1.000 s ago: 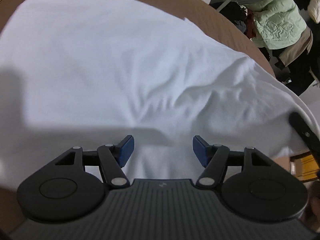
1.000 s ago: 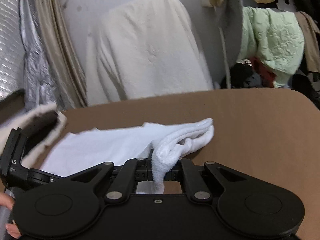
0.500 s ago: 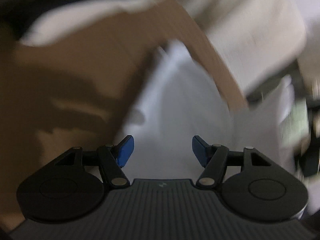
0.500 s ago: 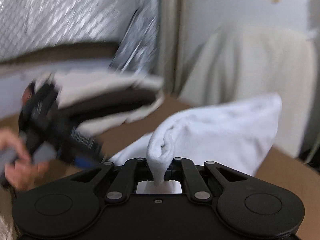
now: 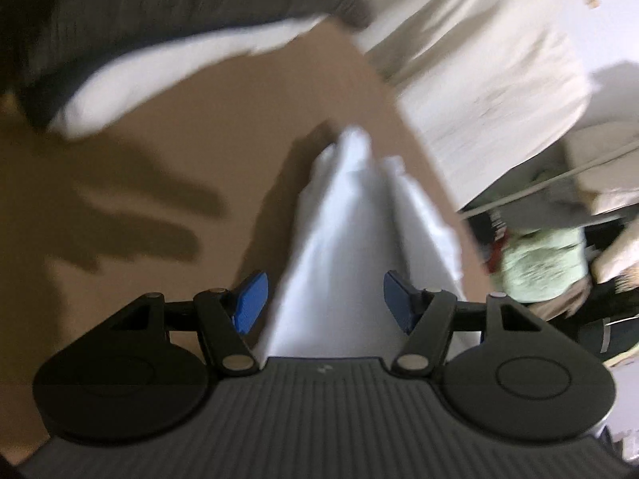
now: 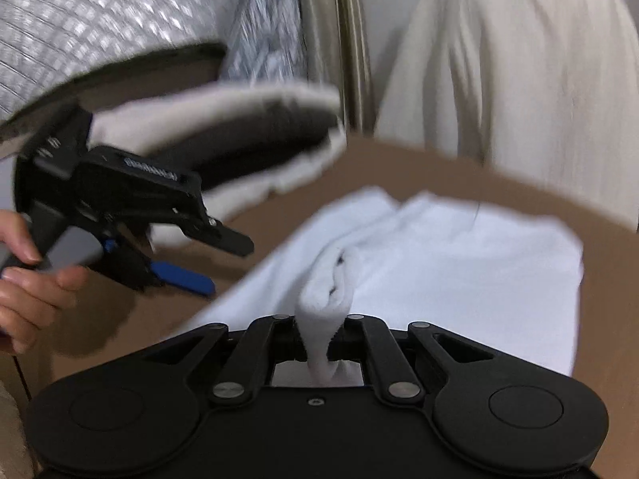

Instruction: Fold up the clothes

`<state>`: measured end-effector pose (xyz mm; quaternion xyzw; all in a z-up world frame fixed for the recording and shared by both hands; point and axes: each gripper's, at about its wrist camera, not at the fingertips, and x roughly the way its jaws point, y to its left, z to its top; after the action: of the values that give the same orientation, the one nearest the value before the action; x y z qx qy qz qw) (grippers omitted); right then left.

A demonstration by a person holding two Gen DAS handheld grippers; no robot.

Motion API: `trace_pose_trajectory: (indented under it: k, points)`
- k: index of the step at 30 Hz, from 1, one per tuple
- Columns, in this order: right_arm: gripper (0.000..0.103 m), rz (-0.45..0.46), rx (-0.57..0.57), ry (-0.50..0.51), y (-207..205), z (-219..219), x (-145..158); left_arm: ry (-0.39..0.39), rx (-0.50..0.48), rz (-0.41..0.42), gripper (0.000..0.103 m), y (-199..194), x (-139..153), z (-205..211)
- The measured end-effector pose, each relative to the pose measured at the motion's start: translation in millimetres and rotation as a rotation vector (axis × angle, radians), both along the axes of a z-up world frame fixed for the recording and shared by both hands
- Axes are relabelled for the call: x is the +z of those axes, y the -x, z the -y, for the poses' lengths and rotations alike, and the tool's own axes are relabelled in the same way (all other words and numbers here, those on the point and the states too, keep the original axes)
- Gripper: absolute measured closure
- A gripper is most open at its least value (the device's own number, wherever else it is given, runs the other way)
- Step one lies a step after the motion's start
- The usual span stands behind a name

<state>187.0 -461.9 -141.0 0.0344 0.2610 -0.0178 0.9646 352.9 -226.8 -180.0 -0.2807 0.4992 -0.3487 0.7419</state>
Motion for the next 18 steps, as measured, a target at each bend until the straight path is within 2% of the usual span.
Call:
trace_pose_trajectory:
  k: [3, 5, 8, 11, 14, 18]
  points:
    - [0.095, 0.029, 0.033, -0.050, 2.9, -1.0, 8.3, 0.038, -0.020, 0.058, 0.040, 4.3, 12.9, -5.7]
    - [0.095, 0.008, 0.047, -0.063, -5.6, -5.7, 6.1, 0.036, -0.037, 0.049, 0.038, 7.6, 11.4, -4.8]
    - [0.095, -0.049, 0.019, -0.002, -24.0, -24.8, -7.0, 0.030, -0.064, 0.021, 0.038, 9.1, 6.5, -3.1]
    - [0.095, -0.041, 0.018, 0.026, -29.0, -42.8, -7.8, 0.040, -0.057, -0.002, 0.038, 7.8, 5.5, -5.3]
    - [0.095, -0.016, 0.054, -0.020, -29.0, -49.4, 2.0, 0.073, -0.019, 0.007, 0.038, 8.1, 8.8, -19.8]
    - [0.094, -0.150, 0.070, 0.018, -47.5, -63.7, -11.9, 0.048, -0.023, -0.047, 0.038, 3.7, -5.5, -15.7]
